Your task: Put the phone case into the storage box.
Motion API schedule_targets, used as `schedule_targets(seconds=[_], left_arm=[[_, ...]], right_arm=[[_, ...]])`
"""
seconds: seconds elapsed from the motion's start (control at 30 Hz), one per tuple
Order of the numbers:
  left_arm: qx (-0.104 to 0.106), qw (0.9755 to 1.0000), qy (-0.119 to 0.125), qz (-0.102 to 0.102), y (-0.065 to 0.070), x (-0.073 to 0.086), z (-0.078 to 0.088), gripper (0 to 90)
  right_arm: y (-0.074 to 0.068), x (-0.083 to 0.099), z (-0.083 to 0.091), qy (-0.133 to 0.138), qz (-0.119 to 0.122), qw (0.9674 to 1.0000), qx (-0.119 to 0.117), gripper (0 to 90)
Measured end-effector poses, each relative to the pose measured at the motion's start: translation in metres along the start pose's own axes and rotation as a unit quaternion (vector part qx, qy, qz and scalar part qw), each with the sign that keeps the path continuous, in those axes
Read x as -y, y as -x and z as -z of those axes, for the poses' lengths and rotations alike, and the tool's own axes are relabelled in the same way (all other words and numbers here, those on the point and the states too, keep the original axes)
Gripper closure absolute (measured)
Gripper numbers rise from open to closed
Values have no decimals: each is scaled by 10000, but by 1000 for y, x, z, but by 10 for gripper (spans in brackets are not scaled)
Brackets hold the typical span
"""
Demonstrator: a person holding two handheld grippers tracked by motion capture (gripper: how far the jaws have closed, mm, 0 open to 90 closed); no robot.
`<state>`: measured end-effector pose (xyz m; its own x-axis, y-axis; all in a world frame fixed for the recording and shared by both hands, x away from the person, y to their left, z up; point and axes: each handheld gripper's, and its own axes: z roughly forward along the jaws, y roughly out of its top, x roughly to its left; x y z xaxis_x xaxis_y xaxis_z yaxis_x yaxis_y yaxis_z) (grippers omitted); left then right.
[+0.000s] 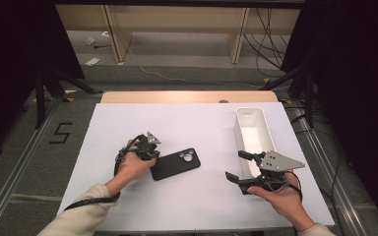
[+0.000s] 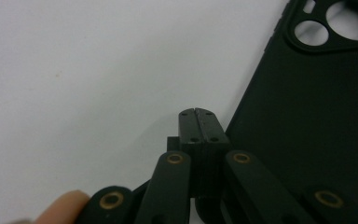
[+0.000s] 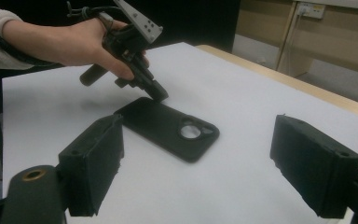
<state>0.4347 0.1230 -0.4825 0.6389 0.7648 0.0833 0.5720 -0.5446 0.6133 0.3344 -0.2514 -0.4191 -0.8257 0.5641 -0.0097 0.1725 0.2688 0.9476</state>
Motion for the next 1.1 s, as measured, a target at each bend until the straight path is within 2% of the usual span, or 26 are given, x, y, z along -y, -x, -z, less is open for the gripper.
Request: schedule_targets(seconds=[0.33,0.73,0.87,0.97,1.03,1.07,1.1], left_arm=[[57,9998,-103,-171,10,12,12,899],[82,9999,-84,-94,11,14,14,898],[79,9999,-99,-44,10,14,15,873],[31,10000,12,10,7,12,18,846],[67,9997,216,101,5,8,23,784],[67,9997,216,101,5,8,23,747],[60,9995,285,141,4,7,26,747]], right_arm=[[0,0,0,1,3,10000,11,186],[0,1,0,-8,-10,10000,18,186],[0,1,0,-15,1,10000,26,186],[0,0,0,-20,-13,10000,14,186],[1,1,0,-18,-13,10000,19,186],[1,1,0,-18,-13,10000,19,186],[1,1,0,-18,-11,10000,20,186]])
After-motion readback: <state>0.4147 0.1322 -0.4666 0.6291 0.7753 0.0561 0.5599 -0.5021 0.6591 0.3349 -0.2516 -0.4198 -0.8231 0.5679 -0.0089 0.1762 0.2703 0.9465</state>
